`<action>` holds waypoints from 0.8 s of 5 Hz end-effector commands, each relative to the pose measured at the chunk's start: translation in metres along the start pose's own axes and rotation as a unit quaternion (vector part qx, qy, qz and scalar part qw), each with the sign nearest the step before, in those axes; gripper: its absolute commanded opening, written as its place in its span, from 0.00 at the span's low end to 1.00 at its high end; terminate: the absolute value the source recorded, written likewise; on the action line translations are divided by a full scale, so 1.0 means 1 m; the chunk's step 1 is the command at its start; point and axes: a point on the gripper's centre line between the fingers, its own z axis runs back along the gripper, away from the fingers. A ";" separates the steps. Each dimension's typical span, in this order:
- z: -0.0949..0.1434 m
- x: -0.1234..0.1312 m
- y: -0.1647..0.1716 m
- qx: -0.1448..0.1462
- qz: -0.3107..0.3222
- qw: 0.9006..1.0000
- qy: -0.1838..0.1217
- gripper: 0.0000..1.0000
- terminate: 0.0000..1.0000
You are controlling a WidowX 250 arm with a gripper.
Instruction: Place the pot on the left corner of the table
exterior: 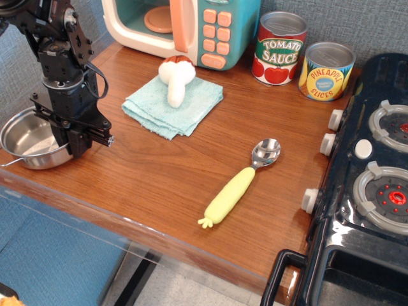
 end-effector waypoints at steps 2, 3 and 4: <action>0.065 0.008 0.001 -0.025 -0.018 0.999 -0.042 1.00 0.00; 0.063 0.009 0.001 -0.025 -0.031 0.999 -0.029 1.00 0.00; 0.063 0.009 0.001 -0.025 -0.031 0.999 -0.029 1.00 0.00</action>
